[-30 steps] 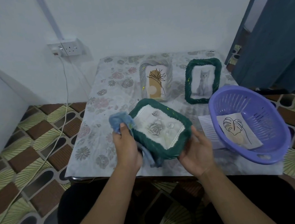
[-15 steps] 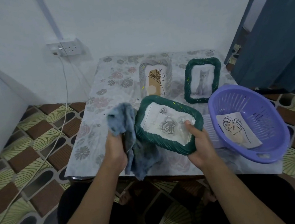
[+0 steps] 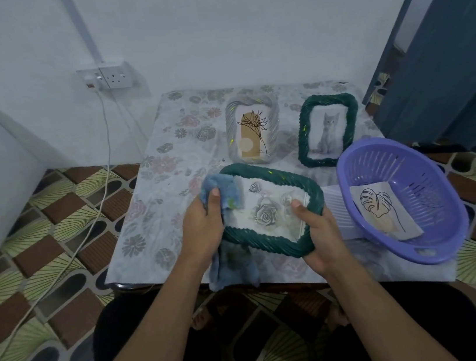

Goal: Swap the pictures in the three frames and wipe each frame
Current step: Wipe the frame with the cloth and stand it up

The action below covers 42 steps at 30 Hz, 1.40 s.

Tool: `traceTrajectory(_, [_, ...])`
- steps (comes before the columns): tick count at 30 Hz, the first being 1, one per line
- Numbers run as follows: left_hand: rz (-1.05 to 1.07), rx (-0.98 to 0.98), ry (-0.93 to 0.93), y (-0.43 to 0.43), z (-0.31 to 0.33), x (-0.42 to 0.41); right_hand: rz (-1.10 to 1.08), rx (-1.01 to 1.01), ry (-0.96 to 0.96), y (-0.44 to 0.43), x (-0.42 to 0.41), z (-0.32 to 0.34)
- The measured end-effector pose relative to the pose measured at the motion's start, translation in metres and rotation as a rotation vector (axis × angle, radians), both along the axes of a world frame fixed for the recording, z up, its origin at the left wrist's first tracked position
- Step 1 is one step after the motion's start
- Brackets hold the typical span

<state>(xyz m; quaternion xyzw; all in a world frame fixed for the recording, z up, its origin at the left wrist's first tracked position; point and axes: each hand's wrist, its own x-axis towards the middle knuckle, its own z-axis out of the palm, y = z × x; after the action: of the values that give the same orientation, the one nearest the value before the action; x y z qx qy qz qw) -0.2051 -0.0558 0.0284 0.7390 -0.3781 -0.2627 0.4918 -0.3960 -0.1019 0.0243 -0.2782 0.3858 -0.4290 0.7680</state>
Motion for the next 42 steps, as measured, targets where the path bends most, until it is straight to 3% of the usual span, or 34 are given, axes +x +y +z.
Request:
traceTrajectory(2, [-0.153, -0.037, 0.202, 0.003, -0.009, 0.001, -0.012, -0.007, 0.03, -0.005, -0.002, 0.001])
traceTrajectory(5, [-0.218, -0.073, 0.271, 0.007, -0.021, 0.004, -0.01, -0.02, 0.073, -0.012, -0.003, 0.004])
traceTrajectory(11, [0.132, -0.115, 0.032, 0.003, -0.01, -0.005, -0.005, -0.005, 0.023, -0.003, 0.006, 0.002])
traceTrajectory(14, [0.172, -0.073, -0.026, 0.0, -0.003, -0.004, -0.001, -0.018, -0.008, 0.001, 0.007, 0.002])
traceTrajectory(23, [-0.218, -0.082, 0.117, 0.012, -0.016, -0.004, -0.015, -0.014, 0.072, -0.016, -0.004, 0.003])
traceTrajectory(29, [0.091, -0.128, 0.055, 0.007, -0.01, -0.011, 0.022, 0.006, 0.045, -0.01, 0.0, 0.003])
traceTrajectory(33, [0.157, -0.071, 0.05, 0.001, -0.005, -0.007, 0.02, -0.004, 0.026, -0.005, 0.001, 0.001])
traceTrajectory(35, [0.148, -0.041, 0.196, 0.001, -0.009, -0.001, 0.023, -0.01, 0.029, -0.005, 0.0, 0.001])
traceTrajectory(38, [0.198, 0.035, 0.611, -0.001, -0.015, 0.006, 0.036, -0.016, 0.036, -0.007, -0.002, 0.002])
traceTrajectory(42, [0.353, 0.021, 0.925, 0.009, -0.021, 0.015, 0.016, -0.004, 0.042, -0.01, -0.005, 0.001])
